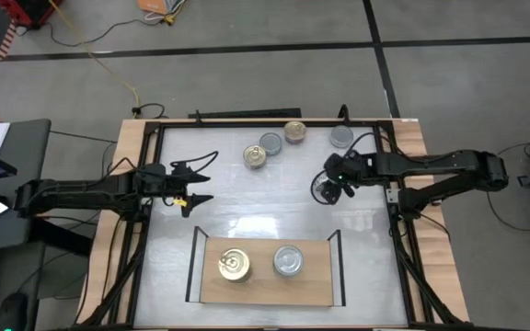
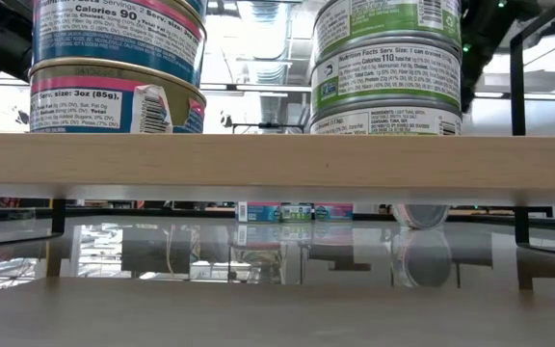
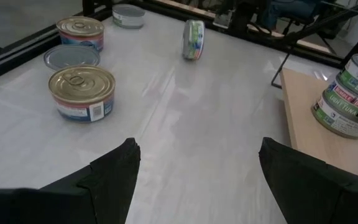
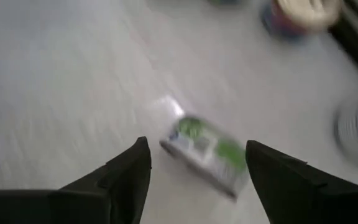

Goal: Stack canned seafood by type on shelf
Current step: Stack the green tuna can on top of the green tuna can on the shelf, then stack the blue tuna can on top of the blue tuna can on the shelf

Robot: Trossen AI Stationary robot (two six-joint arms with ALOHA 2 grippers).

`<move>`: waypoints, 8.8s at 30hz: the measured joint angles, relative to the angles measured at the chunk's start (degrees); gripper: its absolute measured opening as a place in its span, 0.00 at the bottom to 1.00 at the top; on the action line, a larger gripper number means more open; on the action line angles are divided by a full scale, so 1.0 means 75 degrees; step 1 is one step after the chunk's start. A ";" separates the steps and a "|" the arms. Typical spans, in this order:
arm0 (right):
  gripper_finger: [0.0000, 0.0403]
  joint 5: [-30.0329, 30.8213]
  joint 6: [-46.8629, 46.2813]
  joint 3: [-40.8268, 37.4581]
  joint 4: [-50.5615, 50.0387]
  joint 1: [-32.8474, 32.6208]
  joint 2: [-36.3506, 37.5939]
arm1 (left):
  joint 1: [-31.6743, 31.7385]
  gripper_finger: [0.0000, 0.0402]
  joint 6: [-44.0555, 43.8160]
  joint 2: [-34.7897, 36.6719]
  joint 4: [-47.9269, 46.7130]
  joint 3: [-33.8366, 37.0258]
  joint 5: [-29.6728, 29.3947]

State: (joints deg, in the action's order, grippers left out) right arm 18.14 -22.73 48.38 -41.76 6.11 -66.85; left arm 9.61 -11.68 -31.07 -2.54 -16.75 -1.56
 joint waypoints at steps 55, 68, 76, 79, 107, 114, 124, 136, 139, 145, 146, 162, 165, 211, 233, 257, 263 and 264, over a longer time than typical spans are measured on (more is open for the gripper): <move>0.71 -0.1708 0.5843 0.1504 -0.1527 0.1025 -0.1871 | 0.0000 0.79 0.0414 -0.0006 -0.0179 0.0000 -0.0367; 0.71 -0.1145 0.6546 0.2838 -0.2615 0.1055 -0.3754 | 0.0001 0.79 0.0465 -0.0006 -0.0277 0.0000 -0.0311; 0.70 -0.1041 0.6609 0.2871 -0.2827 0.1247 -0.4393 | 0.0000 0.79 0.0434 -0.0006 -0.0398 0.0002 -0.0300; 0.66 -0.1056 0.6158 0.2871 -0.2905 0.1261 -0.4502 | 0.0001 0.79 0.0428 -0.0006 -0.0403 0.0000 -0.0298; 0.39 -0.7595 0.1812 0.5015 -0.2019 0.0708 -0.3379 | 0.0000 0.79 0.0159 -0.0005 -0.0409 0.0000 -0.0299; 0.41 -0.8040 0.1168 0.5015 -0.1325 -0.0699 -0.3456 | 0.0000 0.79 -0.0023 -0.0006 -0.0558 0.0000 -0.0114; 0.43 -0.8012 0.0089 0.5015 -0.0081 -0.1932 -0.4124 | 0.0000 0.79 -0.0161 -0.0002 -0.0444 0.0001 -0.0090; 0.45 -0.8146 -0.0750 0.5015 -0.0242 -0.1734 -0.4622 | 0.0003 0.79 0.0061 0.0000 -0.0432 0.0000 -0.0093; 0.49 -0.8048 -0.0796 0.5015 -0.0269 -0.1739 -0.4636 | 0.0002 0.79 0.0054 0.0000 -0.0426 0.0000 -0.0057; 0.58 -0.8013 -0.1358 0.5015 -0.0257 -0.1746 -0.4634 | 0.0000 0.79 0.0041 0.0000 -0.0423 0.0003 -0.0029; 0.60 -0.8012 -0.1426 0.5015 -0.0257 -0.1738 -0.4634 | 0.0003 0.79 0.0031 0.0000 -0.0423 0.0003 -0.0020; 0.65 -0.8042 -0.2095 0.5013 -0.0838 -0.1702 -0.4368 | 0.0000 0.79 0.0033 0.0000 -0.0484 0.0003 0.0178; 0.65 -0.8036 -0.2129 0.5013 -0.1046 -0.1711 -0.4319 | 0.0000 0.79 0.0000 0.0000 -0.0484 0.0002 0.0178; 0.63 0.0178 -0.0712 -0.1669 0.1213 0.1298 0.0747 | 0.0000 0.79 -0.0272 -0.0013 -0.0298 0.0003 -0.1232; 0.63 0.0165 0.0195 -0.2445 0.6372 0.2320 0.0512 | 0.2067 0.79 0.1809 -0.5536 0.3449 -0.1511 -0.0531; 0.63 0.0156 0.1418 -0.2014 0.5567 0.2048 0.2241 | 0.2415 0.79 0.2720 -0.9209 0.2052 -0.4505 -0.1348; 0.63 0.0159 0.1432 -0.2014 0.5560 0.1869 0.2594 | 0.2289 0.79 0.2734 -0.8815 0.1350 -0.4494 -0.1546; 0.63 0.0159 0.1435 -0.2014 0.5563 0.1843 0.2594 | 0.2258 0.79 0.2739 -0.8741 0.1269 -0.4485 -0.1554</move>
State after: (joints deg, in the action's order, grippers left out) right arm 19.33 -11.97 33.28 -0.03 19.93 -47.40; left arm 26.54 8.86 -96.63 6.97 -50.39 -13.22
